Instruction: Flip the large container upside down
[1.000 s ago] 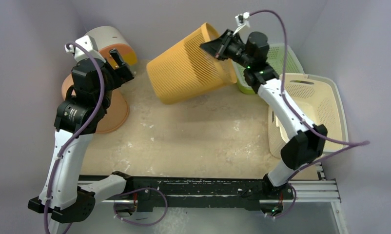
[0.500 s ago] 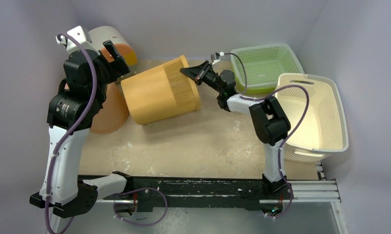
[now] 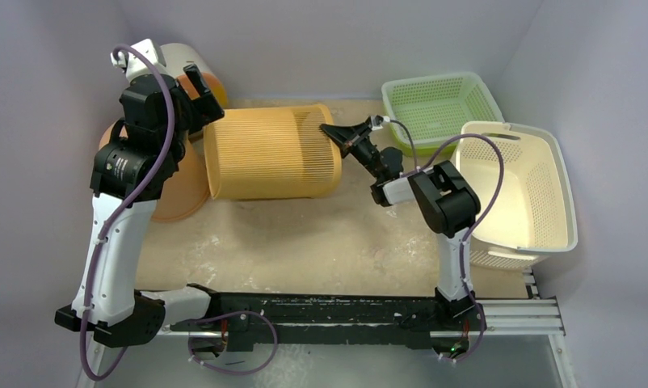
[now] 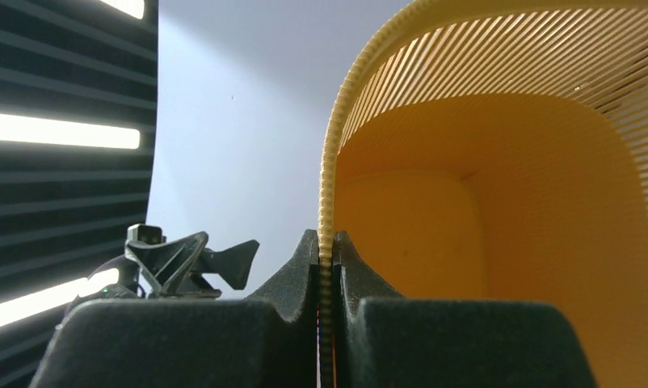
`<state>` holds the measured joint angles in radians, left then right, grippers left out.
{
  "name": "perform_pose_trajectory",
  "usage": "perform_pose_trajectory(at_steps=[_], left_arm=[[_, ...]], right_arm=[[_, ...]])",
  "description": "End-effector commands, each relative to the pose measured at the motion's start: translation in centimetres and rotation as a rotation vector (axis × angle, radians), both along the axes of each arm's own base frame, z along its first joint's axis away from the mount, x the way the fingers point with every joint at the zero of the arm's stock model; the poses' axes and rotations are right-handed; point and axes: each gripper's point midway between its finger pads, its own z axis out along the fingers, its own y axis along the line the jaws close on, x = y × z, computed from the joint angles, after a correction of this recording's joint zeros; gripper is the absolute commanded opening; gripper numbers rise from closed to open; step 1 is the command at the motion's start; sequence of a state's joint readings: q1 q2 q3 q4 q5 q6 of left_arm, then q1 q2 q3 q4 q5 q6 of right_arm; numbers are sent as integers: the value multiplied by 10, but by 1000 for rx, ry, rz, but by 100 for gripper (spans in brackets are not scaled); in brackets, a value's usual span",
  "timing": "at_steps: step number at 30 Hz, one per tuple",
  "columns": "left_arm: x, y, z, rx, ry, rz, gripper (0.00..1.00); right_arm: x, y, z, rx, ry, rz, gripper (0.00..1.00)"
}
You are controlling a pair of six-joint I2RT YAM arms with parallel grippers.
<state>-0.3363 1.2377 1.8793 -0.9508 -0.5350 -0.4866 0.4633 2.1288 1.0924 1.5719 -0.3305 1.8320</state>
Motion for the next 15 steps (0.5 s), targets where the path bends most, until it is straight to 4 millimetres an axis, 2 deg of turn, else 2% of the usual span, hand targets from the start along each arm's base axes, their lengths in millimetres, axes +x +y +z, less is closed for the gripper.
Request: perform_pose_trajectory(at_steps=[1,5,8,12,15], left_arm=[[-2,-1,13,-12,-47,-10,91],[0,-3,6,-13,-33,-19,91],[2,-3,1,-5,-21,-18,91],[7,-6,-4,3,-6,-25,91],[12,-10,-8,4,5,-37,91]], right_arm=[[-39,-43,23,84,-152,0,0],[-40,-69,-22,14,-70,-42,8],[-39,-79,-46,-47,-38,-58,12],[-34,-84,-69,-123,-7,-73,22],[-30,-85,-80,-160,7,-78,25]])
